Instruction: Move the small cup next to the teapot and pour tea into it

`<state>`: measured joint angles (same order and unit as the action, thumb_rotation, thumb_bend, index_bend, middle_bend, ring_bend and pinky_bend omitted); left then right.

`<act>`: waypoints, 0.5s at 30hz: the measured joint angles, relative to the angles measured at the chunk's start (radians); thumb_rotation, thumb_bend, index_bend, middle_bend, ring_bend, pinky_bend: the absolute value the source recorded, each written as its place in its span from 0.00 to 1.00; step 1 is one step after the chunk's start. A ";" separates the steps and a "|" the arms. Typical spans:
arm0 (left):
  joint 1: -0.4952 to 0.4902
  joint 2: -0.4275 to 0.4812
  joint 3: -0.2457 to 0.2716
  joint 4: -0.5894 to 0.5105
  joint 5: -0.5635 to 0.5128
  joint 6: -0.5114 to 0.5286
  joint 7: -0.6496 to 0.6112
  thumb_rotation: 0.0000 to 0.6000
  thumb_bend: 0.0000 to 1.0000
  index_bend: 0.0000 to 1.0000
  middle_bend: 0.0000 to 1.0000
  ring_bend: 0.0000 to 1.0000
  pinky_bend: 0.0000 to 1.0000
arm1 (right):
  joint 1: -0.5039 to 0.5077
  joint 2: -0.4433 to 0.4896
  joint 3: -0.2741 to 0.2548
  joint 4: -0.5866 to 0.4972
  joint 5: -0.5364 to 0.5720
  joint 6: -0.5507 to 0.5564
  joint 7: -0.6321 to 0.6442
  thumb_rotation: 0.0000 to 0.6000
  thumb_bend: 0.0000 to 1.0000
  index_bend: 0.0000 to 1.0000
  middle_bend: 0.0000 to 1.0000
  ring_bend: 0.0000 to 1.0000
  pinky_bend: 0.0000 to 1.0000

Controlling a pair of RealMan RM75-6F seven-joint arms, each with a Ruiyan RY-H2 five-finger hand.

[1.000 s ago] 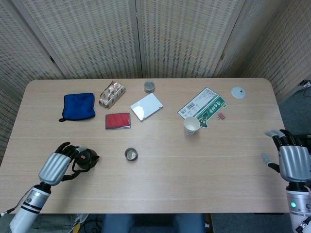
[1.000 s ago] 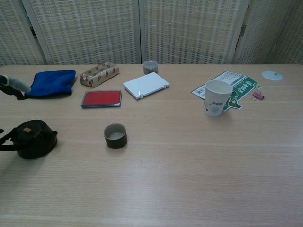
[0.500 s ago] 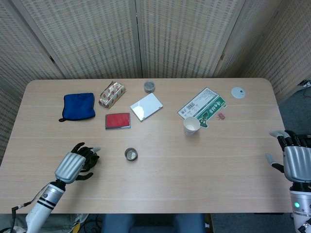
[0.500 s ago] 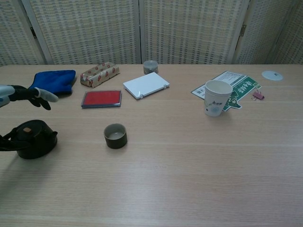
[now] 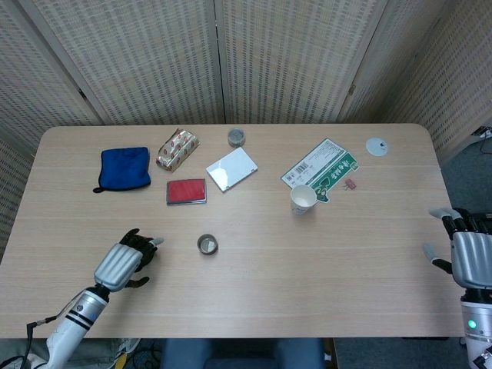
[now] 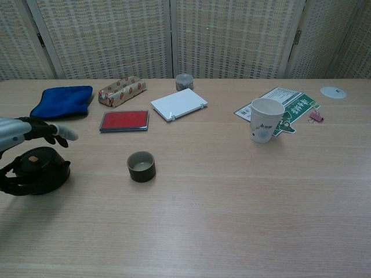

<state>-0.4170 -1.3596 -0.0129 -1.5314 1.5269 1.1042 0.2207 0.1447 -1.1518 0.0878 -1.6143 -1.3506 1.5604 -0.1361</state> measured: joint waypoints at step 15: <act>-0.025 0.022 0.006 0.108 -0.024 -0.028 -0.002 1.00 0.20 0.15 0.22 0.23 0.07 | -0.015 0.002 0.020 -0.019 -0.011 -0.014 -0.018 1.00 0.20 0.30 0.29 0.18 0.31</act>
<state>-0.4419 -1.3377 -0.0071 -1.4238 1.5029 1.0757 0.2189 0.1294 -1.1500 0.1079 -1.6333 -1.3611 1.5466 -0.1542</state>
